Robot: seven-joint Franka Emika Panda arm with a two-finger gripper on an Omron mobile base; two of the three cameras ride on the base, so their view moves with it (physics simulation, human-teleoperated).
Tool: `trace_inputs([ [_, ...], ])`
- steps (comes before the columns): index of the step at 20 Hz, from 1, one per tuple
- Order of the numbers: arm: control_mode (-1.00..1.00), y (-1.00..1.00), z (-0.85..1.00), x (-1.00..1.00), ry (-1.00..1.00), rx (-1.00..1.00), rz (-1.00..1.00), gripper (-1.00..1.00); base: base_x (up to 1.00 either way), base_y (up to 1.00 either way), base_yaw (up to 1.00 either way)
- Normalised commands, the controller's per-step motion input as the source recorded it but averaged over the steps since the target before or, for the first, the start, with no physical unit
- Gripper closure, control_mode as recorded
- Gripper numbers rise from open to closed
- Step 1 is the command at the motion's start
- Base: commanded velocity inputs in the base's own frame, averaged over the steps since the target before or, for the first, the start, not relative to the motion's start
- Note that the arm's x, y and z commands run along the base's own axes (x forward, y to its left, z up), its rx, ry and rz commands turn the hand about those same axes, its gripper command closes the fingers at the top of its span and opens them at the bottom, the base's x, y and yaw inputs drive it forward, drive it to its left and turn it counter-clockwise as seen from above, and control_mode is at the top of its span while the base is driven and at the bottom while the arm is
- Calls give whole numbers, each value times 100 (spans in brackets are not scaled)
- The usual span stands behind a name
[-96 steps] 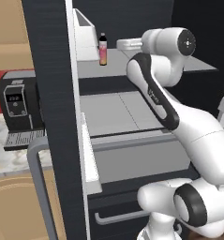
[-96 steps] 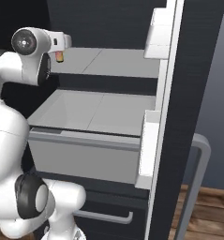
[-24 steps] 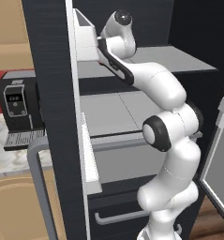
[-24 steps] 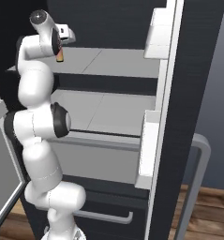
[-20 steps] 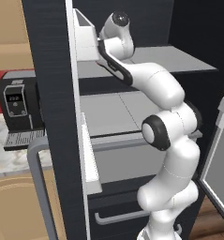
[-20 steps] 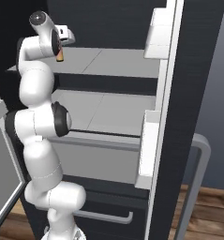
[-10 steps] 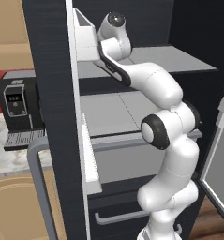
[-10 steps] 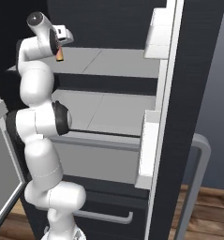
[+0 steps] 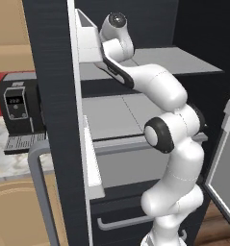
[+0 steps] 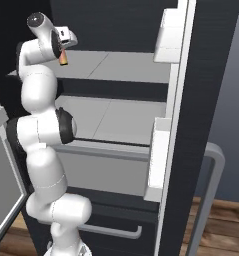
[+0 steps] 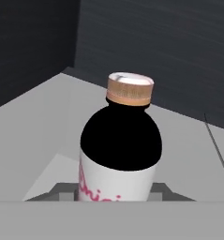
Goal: Open the fridge, grab two sodas, and place both sodas inside the bowl with ice on the dining counter.
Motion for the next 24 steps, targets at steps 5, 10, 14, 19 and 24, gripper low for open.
trace_inputs([
  [5, -100, 0, -4, -3, 0, 0, 0, 100, 0, 0, 0],
  [10, -100, -11, -1, -40, -1, 0, -1, 100, 0, 0, 0],
  [14, -100, -37, 0, -90, -5, 1, -4, 100, 0, 0, 0],
  [19, -100, -60, 0, -100, -6, 1, 0, 100, 0, 0, 0],
  [24, -100, -66, 0, -100, -8, 3, 0, 100, 0, 0, 0],
])
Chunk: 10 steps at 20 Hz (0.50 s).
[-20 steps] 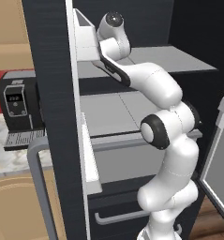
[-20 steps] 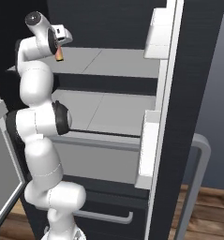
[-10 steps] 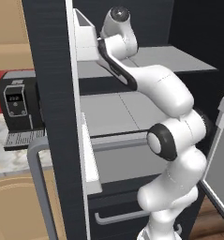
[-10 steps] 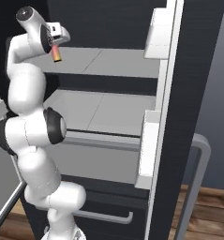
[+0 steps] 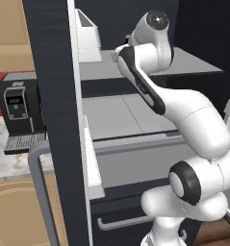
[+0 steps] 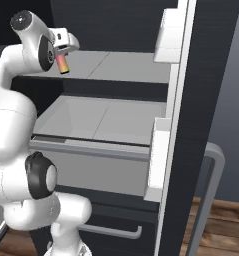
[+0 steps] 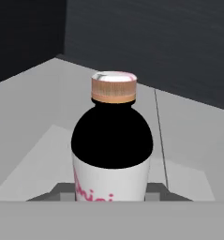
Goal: Open the fridge, grab two sodas, and place both sodas inside the bowl with ice on the dining counter.
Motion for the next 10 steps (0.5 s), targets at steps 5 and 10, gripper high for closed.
trace_inputs([
  [5, -100, -63, 0, -100, -8, 5, 0, 100, 0, 0, 0],
  [10, -100, -46, 0, -100, -2, 4, 0, 100, 0, 0, 0],
])
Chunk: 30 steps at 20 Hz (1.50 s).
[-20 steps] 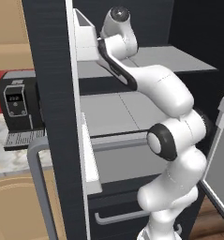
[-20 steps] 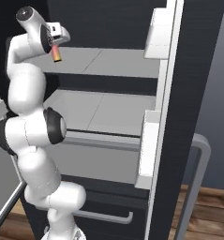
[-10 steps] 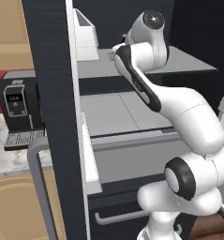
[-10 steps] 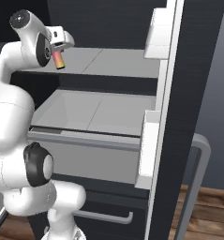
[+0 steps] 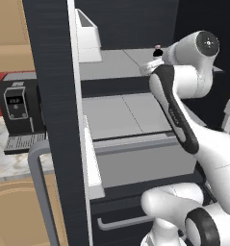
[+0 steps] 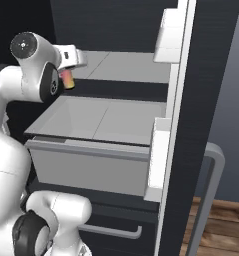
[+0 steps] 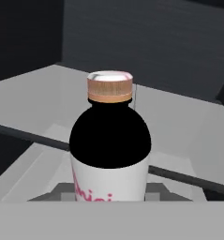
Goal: Open the fridge, grab two sodas, and place both sodas inside the bowl with ice on the dining counter.
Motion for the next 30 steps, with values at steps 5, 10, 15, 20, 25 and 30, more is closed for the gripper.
trace_inputs([
  [5, -100, -19, 0, -100, 0, 2, -4, 100, 0, 0, 0],
  [10, -100, -14, -3, -100, 0, 0, -5, 100, 0, 0, 0],
  [15, -100, -11, -19, -100, 0, 0, -4, 100, 0, 0, 0],
  [20, -100, -1, -35, -96, 0, -2, -1, 100, 0, 0, 0],
  [25, -100, 0, -37, -46, 9, -11, 0, 100, 0, 0, 0],
  [30, -100, 0, -35, -11, 11, -4, 0, 100, 0, 0, 0],
])
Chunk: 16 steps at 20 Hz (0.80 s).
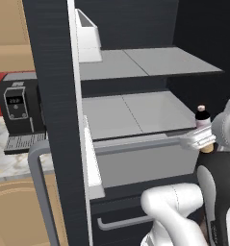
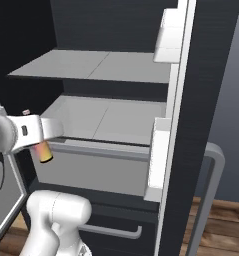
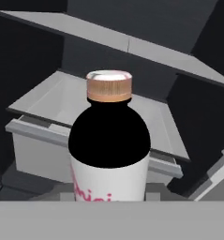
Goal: Open the fridge, grab two sodas, and place both sodas inside the bowl with ice on the dining counter.
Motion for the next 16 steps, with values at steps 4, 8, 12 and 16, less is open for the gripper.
trace_inputs([
  [4, 100, 0, -13, -11, 2, 0, 0, 100, -33, 0, 0],
  [8, 100, 0, 0, 0, 0, 0, 0, 100, -89, 1, -4],
  [12, 100, 0, 0, 0, 0, 0, 0, 100, -100, 8, -18],
  [16, 100, 0, 0, 0, 0, 0, 0, 100, -98, 9, -33],
])
